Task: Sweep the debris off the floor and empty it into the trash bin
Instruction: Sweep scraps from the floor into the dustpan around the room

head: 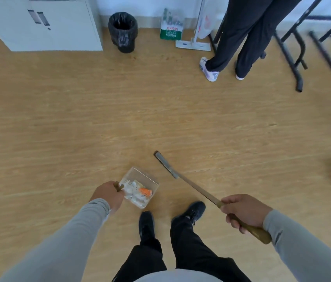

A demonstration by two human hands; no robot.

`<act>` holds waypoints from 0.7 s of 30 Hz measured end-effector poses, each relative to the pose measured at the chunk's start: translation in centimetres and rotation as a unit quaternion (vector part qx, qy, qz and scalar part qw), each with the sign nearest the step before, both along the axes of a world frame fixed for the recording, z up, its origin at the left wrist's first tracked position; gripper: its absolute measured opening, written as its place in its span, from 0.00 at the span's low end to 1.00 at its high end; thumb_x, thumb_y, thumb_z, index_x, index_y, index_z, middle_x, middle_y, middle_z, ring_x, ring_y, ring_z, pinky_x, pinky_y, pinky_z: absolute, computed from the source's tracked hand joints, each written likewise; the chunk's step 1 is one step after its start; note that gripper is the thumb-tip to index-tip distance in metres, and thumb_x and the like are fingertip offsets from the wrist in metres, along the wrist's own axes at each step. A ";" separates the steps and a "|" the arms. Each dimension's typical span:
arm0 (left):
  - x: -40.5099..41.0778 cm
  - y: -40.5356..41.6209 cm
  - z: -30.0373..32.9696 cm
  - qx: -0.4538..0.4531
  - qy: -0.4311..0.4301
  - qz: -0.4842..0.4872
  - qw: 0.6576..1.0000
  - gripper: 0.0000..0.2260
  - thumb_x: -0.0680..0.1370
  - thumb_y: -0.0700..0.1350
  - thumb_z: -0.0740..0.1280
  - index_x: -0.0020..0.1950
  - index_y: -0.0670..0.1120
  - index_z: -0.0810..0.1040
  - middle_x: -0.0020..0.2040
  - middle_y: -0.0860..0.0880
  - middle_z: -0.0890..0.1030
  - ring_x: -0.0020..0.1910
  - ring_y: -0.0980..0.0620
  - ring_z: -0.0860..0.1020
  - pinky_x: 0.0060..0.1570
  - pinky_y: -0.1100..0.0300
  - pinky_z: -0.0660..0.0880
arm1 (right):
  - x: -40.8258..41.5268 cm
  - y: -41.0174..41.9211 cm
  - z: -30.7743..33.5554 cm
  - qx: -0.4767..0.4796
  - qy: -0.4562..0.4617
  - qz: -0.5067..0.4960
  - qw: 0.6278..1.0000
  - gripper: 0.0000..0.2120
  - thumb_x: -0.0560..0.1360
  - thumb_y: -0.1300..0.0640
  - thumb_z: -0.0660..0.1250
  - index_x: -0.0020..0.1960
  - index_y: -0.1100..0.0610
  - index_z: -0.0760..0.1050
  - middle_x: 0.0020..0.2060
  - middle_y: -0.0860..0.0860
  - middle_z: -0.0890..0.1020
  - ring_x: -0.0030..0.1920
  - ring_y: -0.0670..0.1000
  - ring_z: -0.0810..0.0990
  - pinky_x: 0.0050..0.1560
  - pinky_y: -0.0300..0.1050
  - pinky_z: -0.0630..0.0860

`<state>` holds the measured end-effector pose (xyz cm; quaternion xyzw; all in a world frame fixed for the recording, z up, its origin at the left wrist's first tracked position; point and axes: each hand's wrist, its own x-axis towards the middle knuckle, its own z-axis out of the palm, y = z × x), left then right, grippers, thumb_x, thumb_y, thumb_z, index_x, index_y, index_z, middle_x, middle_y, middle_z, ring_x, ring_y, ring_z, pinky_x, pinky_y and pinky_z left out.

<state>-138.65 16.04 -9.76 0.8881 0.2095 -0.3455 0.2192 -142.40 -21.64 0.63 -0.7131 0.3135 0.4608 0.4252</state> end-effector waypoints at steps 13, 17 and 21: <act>1.4 -5.7 2.9 -0.027 -0.034 -0.134 0.990 0.14 0.79 0.53 0.65 0.63 0.50 0.77 0.52 0.53 0.80 0.46 0.52 0.77 0.50 0.59 0.75 | -7.9 -7.1 0.3 -0.041 0.000 -0.209 0.977 0.10 0.82 0.58 0.63 0.51 0.65 0.77 0.29 0.58 0.77 0.22 0.51 0.69 0.22 0.41 0.67; 2.6 -9.4 2.7 -0.008 -0.023 -0.199 0.980 0.10 0.80 0.53 0.64 0.60 0.51 0.75 0.42 0.54 0.78 0.37 0.53 0.79 0.33 0.60 0.71 | -10.1 -9.9 -2.1 -0.064 0.036 -0.286 0.955 0.11 0.82 0.57 0.63 0.49 0.66 0.76 0.28 0.58 0.76 0.23 0.52 0.68 0.22 0.40 0.67; 3.8 -13.3 1.8 -0.005 -0.015 -0.222 0.975 0.10 0.80 0.53 0.65 0.59 0.54 0.75 0.43 0.53 0.80 0.38 0.51 0.81 0.36 0.59 0.75 | -12.0 -13.3 -4.4 -0.090 0.057 -0.340 0.934 0.11 0.80 0.57 0.64 0.50 0.66 0.76 0.28 0.58 0.77 0.22 0.53 0.68 0.22 0.40 0.66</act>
